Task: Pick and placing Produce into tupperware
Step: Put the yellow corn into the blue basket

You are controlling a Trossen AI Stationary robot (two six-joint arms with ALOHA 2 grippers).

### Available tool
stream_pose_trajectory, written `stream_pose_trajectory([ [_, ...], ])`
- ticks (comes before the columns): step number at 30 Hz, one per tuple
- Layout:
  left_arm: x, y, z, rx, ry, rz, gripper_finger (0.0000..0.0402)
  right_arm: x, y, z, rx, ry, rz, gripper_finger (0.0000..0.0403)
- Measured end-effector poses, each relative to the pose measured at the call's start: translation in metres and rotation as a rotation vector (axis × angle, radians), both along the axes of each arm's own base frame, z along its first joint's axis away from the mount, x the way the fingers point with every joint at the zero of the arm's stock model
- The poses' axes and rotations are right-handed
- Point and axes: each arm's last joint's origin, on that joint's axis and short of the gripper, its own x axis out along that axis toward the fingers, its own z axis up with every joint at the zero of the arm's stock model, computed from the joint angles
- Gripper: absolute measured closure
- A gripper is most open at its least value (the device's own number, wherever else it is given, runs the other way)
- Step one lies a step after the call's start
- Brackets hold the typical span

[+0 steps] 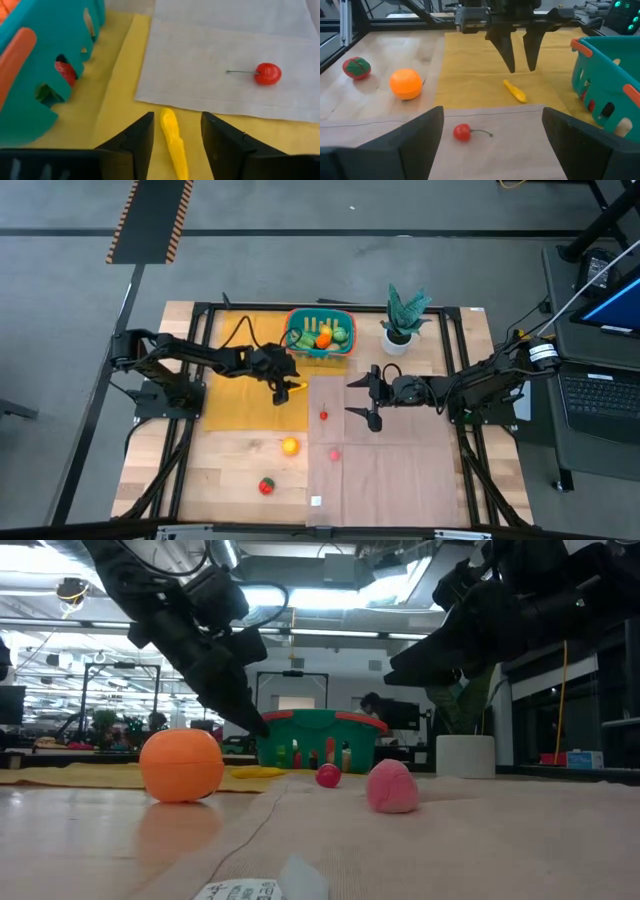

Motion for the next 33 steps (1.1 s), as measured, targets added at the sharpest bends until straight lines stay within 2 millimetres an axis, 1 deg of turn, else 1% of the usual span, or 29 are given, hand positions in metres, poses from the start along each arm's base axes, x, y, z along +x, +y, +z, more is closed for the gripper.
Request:
stream_pose_trajectory([
  [7, -0.002, -0.008, -0.003, -0.020, 0.046, -0.017, 0.0239, 0.000, 0.000, 0.000, -0.001, 0.000, 0.000, 0.0063],
  [10, -0.003, -0.010, -0.005, -0.028, 0.077, -0.024, 0.0243, 0.000, 0.000, 0.000, -0.002, 0.000, 0.000, 0.0063],
  [17, -0.004, -0.011, -0.006, -0.045, 0.083, -0.009, 0.0257, 0.000, 0.000, 0.000, -0.002, 0.000, 0.000, 0.0063],
  [20, -0.003, -0.011, -0.011, -0.041, 0.104, 0.000, 0.0265, 0.000, 0.000, 0.000, -0.002, 0.000, 0.000, 0.0063],
  [25, 0.000, -0.010, -0.025, -0.041, 0.143, 0.007, 0.0276, 0.000, 0.000, 0.000, -0.002, -0.001, 0.000, 0.0063],
  [33, 0.001, -0.009, -0.031, -0.045, 0.162, 0.008, 0.0288, 0.000, 0.000, 0.000, -0.002, 0.000, 0.000, 0.0063],
])
